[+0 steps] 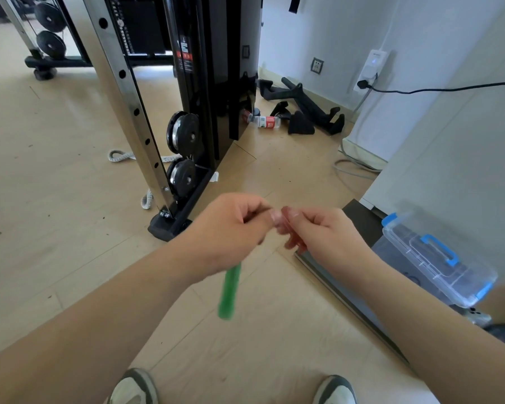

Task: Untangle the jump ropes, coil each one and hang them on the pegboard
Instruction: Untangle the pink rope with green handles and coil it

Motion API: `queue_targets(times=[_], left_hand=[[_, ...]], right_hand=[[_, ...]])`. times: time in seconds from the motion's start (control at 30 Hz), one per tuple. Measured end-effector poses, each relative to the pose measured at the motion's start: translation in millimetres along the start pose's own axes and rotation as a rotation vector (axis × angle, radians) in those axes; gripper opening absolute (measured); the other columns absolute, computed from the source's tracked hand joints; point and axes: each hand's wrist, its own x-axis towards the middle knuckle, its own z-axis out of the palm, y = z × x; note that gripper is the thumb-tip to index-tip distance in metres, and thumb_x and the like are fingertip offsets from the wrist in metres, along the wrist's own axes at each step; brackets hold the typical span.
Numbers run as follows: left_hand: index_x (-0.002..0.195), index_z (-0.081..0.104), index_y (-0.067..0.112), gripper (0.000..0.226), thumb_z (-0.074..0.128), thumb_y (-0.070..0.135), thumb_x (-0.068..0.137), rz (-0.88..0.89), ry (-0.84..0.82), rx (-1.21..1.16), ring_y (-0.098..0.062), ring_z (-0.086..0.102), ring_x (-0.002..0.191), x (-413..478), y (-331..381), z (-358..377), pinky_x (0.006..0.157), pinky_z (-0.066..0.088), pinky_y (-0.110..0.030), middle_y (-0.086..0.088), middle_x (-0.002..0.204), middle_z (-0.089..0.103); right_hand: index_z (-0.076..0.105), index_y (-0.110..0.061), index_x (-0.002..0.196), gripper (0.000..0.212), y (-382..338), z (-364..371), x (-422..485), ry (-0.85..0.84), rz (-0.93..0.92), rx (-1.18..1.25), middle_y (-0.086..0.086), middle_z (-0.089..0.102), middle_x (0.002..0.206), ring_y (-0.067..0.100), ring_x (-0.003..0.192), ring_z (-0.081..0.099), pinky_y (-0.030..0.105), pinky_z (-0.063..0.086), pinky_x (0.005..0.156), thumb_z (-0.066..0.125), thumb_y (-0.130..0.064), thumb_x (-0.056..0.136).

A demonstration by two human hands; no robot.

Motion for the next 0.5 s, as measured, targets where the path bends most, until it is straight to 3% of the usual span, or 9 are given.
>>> queue_targets(times=[0.13, 0.2, 0.27, 0.37, 0.43, 0.5], left_hand=[[0.085, 0.074, 0.025, 0.018, 0.068, 0.038, 0.096, 0.047, 0.175, 0.082, -0.008, 0.049, 0.057, 7, -12, -10, 0.057, 0.046, -0.025, -0.009, 0.07, 0.065], [0.084, 0.072, 0.026, 0.018, 0.069, 0.039, 0.095, 0.056, 0.202, 0.108, -0.01, 0.051, 0.059, 8, -17, -12, 0.057, 0.049, -0.03, -0.014, 0.078, 0.068], [0.085, 0.072, 0.026, 0.018, 0.067, 0.039, 0.097, 0.033, 0.19, 0.115, -0.009, 0.055, 0.06, 8, -18, -13, 0.059, 0.052, -0.032, -0.012, 0.078, 0.069], [0.091, 0.072, 0.029, 0.018, 0.059, 0.036, 0.102, -0.033, 0.068, 0.138, -0.001, 0.054, 0.055, 5, -19, -7, 0.051, 0.044, -0.014, 0.001, 0.077, 0.071], [0.099, 0.071, 0.032, 0.018, 0.054, 0.032, 0.105, -0.067, -0.033, 0.185, 0.0, 0.063, 0.07, 2, -21, 2, 0.063, 0.049, -0.012, 0.011, 0.083, 0.074], [0.102, 0.072, 0.031, 0.02, 0.052, 0.03, 0.105, -0.071, -0.082, 0.178, -0.006, 0.068, 0.086, -1, -21, 11, 0.08, 0.054, -0.023, 0.013, 0.089, 0.076]], right_hand=[[0.074, 0.003, 0.098, 0.039, -13, -2, -7, -0.258, 0.1, 0.345, 0.021, 0.078, 0.09, 0.028, 0.071, 0.062, 0.034, 0.046, 0.063, 0.051, -0.027, 0.107], [0.073, 0.002, 0.097, 0.038, -14, -3, -8, -0.313, 0.116, 0.43, 0.024, 0.074, 0.087, 0.026, 0.068, 0.059, 0.032, 0.044, 0.061, 0.05, -0.027, 0.107], [0.073, -0.001, 0.094, 0.038, -16, -4, -9, -0.325, 0.152, 0.515, 0.023, 0.071, 0.084, 0.026, 0.067, 0.057, 0.033, 0.043, 0.064, 0.049, -0.027, 0.108], [0.072, -0.002, 0.089, 0.041, -18, -5, -8, -0.305, 0.188, 0.648, 0.021, 0.068, 0.081, 0.026, 0.069, 0.057, 0.034, 0.044, 0.067, 0.046, -0.027, 0.108], [0.069, -0.003, 0.085, 0.044, -21, -5, -8, -0.27, 0.212, 0.729, 0.018, 0.068, 0.077, 0.023, 0.065, 0.057, 0.031, 0.045, 0.066, 0.042, -0.028, 0.109], [0.065, -0.006, 0.083, 0.044, -23, -6, -9, -0.249, 0.236, 0.782, 0.014, 0.066, 0.072, 0.021, 0.061, 0.055, 0.029, 0.043, 0.063, 0.039, -0.029, 0.11]])
